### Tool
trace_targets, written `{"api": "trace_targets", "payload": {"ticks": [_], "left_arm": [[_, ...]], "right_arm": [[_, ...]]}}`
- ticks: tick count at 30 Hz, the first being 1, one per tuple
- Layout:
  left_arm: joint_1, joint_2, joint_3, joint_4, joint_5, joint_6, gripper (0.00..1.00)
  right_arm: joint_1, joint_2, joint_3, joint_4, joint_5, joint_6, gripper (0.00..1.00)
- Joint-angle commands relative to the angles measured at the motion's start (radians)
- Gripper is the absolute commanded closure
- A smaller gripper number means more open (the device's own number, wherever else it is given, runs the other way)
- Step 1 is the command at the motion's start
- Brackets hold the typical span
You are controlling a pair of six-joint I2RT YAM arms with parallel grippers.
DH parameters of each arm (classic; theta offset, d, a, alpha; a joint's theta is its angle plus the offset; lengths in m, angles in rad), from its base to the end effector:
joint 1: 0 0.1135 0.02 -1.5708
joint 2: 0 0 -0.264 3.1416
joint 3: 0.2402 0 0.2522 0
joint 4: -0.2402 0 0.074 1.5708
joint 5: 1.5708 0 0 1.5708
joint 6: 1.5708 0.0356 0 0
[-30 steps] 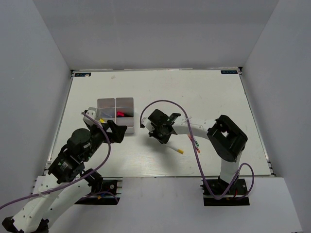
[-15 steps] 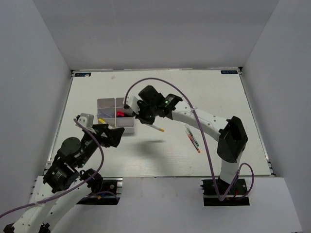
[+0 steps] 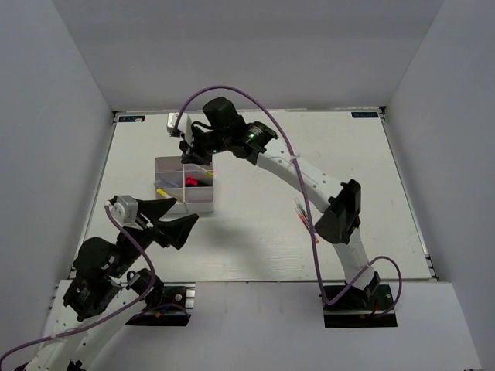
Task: Sort the stationery into containers
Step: Place the pen in the storage box.
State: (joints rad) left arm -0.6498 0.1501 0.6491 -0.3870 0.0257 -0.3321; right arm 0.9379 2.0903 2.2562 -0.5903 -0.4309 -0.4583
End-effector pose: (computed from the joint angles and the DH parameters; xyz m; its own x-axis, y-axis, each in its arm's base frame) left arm 0.0426 -0.0336 0.3351 -0.1197 -0.3184 -0.9404 0.6200 0.7158 -0.3213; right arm 0.2717 0.3956 0.3985 0.2053 -0.3997 -0.8933 -0.9667 0.0598 -0.2489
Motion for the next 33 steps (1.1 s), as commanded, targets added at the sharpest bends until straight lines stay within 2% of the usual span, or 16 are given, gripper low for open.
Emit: {"api": "trace_targets", "payload": {"ticks": [1,5,13,20,21,33], "left_arm": [[0.006,-0.026,-0.016,0.072,0.143,0.047,0.02],[0.015,-0.049,-0.034,0.097,0.194,0.056,0.03],[0.033,-0.040,-0.034,0.106,0.233,0.065,0.03],[0.052,-0.030,-0.034,0.115,0.267,0.065,0.03],[0.061,-0.030,-0.034,0.115,0.276,0.065,0.03],[0.090,-0.030,-0.034,0.125,0.304,0.065,0.03]], "right_arm": [[-0.002,0.068,0.074,0.061,-0.123,0.027,1.00],[0.001,0.148,0.138,0.101,-0.221,0.053,1.00],[0.004,0.238,0.227,0.162,-0.307,0.124,1.00],[0.009,0.283,0.247,0.239,-0.365,0.224,1.00],[0.006,0.295,0.246,0.292,-0.383,0.260,1.00],[0.012,0.373,0.221,0.440,-0.448,0.284,1.00]]}}
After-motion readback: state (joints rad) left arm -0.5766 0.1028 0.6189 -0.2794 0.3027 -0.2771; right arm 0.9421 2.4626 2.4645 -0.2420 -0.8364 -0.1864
